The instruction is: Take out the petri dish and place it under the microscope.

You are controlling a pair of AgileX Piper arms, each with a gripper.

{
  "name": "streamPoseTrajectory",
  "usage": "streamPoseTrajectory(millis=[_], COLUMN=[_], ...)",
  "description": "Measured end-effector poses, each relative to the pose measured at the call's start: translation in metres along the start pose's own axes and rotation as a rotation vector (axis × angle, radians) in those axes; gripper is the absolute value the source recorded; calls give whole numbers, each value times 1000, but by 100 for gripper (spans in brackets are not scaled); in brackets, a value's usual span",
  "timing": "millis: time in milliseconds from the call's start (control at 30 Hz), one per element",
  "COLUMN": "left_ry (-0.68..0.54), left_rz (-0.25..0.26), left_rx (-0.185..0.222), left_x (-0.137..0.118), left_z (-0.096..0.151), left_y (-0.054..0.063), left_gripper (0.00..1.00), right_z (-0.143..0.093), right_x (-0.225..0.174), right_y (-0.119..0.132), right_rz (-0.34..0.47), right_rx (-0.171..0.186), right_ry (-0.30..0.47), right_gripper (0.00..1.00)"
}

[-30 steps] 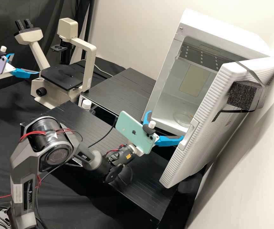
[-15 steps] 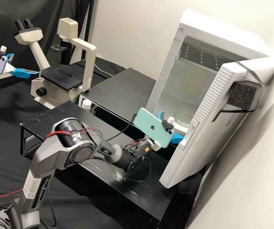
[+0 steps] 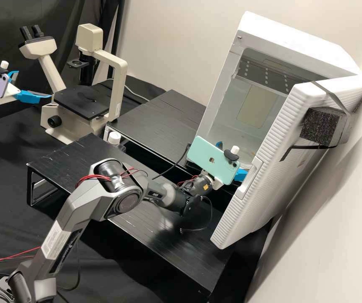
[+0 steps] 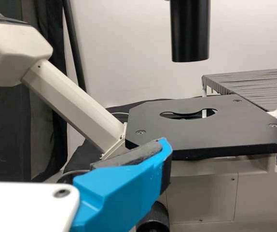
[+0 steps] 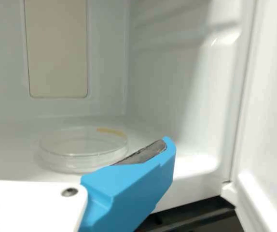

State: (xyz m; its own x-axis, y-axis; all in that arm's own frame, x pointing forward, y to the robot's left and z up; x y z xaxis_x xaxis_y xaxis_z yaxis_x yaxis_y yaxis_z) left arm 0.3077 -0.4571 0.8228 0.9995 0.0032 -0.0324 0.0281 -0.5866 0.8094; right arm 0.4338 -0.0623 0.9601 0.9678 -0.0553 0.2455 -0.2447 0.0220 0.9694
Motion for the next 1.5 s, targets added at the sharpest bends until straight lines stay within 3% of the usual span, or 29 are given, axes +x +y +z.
streamPoseTrajectory(millis=[400,1033,1233,1267,1500], left_ry=[0,0,0,0,0], left_rz=[0,0,0,0,0], left_rx=[0,0,0,0,0], left_x=[0,0,0,0,0], left_z=[0,0,0,0,0], left_y=[0,0,0,0,0], left_gripper=[100,100,100,100,100], right_z=[7,1,2,3,2], right_x=[20,43,48,48,50], right_y=[-1,-2,-6,-6,-7], right_rz=[0,-123,-162,-169,-198], right_rx=[0,-34,-1,9,5], right_ry=[-9,3,9,6,6], right_gripper=[100,100,100,0,0])
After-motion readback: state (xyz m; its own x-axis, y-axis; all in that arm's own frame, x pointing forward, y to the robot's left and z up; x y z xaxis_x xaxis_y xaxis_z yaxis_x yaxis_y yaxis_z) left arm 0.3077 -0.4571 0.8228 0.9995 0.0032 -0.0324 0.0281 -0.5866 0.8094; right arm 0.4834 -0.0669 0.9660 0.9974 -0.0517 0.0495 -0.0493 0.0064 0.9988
